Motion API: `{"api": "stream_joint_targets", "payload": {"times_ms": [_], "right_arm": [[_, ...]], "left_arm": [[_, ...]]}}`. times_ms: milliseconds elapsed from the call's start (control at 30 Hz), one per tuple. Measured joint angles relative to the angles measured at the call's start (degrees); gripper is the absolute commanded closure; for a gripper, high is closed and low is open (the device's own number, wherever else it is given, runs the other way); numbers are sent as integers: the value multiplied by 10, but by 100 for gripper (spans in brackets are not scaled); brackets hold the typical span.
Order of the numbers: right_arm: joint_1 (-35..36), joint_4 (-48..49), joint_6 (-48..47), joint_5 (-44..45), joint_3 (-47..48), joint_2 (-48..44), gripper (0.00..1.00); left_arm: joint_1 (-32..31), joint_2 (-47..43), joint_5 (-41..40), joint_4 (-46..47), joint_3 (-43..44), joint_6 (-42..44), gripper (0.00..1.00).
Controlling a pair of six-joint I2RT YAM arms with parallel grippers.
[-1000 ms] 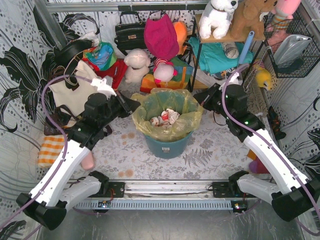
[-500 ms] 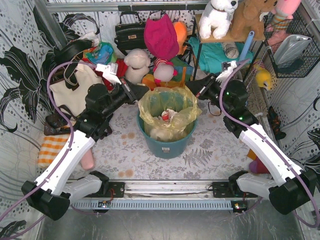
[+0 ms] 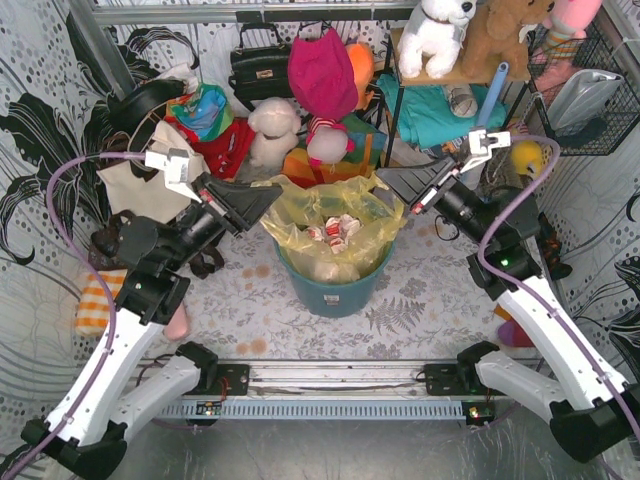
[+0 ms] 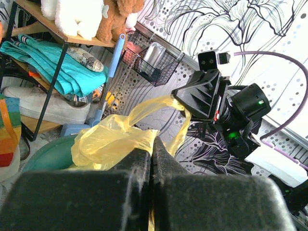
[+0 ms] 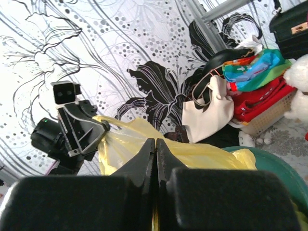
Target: Tie the trash bag
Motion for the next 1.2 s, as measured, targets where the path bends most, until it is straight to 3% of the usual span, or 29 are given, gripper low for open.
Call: {"api": "stream_joint_targets", "payload": {"times_ms": [67,133,233,633,800,1000,1200], "right_arm": [[0,2,1,-6,-6,-17,100],[0,3,1,-9,-13,-35,100],[0,1,1,-7,-21,-55,100],[0,-112,-27,125,-33,-95,100],[0,-93,-29,162,-57,-127,100],[0,-25,-29,123,-6,-63,100],[0,-6,-29,148,-8,-77,100]], "left_arm": [[0,-15,-2,0,-9,1,80],[0,-29,-5,0,-22,2,80],[0,-44,-16,-6,-37,2,99],[0,-45,-129,-111,-16,30,100],[0,-69,-96,-63,-21,29,100],[0,-39,-42,35,-7,19,100],[0,-66,-158,26,-13,18,100]]}}
